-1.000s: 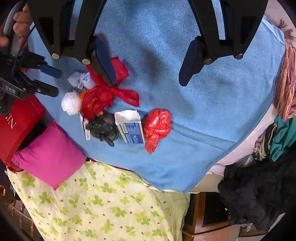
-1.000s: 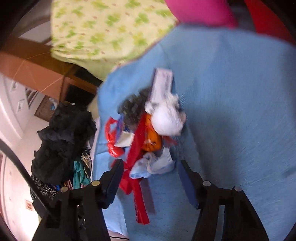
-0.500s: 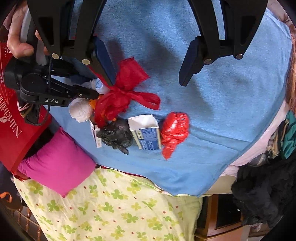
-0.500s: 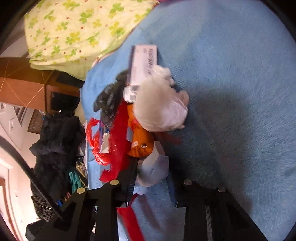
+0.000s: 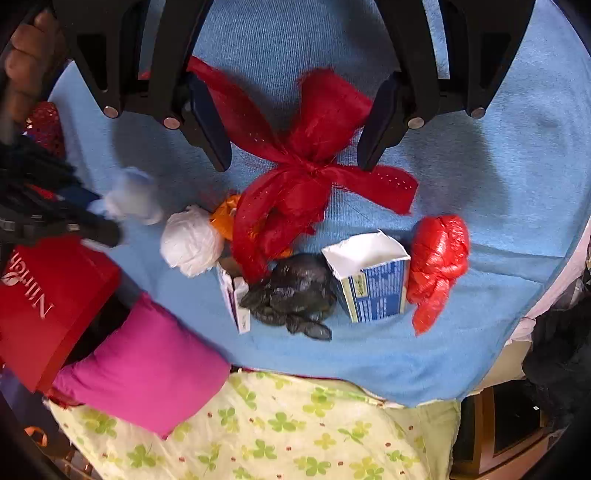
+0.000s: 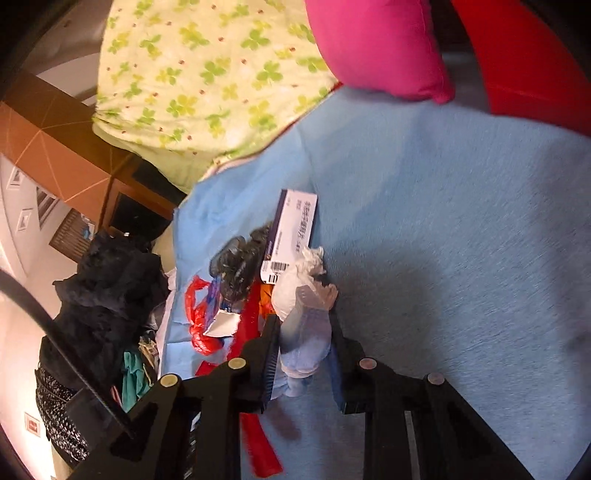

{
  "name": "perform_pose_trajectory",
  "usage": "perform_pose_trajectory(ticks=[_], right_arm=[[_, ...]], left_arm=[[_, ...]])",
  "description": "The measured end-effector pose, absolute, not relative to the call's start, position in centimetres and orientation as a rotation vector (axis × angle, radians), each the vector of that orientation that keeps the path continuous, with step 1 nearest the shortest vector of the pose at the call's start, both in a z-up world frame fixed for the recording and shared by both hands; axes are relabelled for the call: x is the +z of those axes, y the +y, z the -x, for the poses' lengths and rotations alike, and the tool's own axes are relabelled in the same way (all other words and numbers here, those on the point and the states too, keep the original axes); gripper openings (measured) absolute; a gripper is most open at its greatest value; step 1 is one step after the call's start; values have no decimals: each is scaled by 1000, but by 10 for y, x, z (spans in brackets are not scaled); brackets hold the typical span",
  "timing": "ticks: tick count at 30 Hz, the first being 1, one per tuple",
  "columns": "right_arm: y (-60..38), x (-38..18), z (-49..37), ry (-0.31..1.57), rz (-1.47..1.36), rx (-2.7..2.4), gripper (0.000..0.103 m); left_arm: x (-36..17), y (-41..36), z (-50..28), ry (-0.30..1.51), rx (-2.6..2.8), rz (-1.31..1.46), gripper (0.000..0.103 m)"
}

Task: Collect trash
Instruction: 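Grasp the red ribbon with the left tool while the right tool grasps the white glove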

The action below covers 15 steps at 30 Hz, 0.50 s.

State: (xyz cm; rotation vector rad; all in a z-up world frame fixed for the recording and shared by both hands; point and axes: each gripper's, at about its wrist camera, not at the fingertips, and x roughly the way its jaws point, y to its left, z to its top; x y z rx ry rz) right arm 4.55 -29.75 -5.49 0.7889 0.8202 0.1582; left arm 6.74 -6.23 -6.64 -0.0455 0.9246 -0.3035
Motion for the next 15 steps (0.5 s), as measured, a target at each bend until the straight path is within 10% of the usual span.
perform_pose_trajectory(ticks=[2, 8, 15], right_arm=[[-298, -50, -40, 813, -764, 162, 26], [-300, -31, -17, 743, -719, 165, 26], [-304, -2, 17, 617, -653, 156, 26]], left_arm=[[-74, -65, -71, 951, -291, 44, 71], [-86, -64, -68, 983, -242, 73, 21], [-50, -63, -28, 832, -212, 54, 18]])
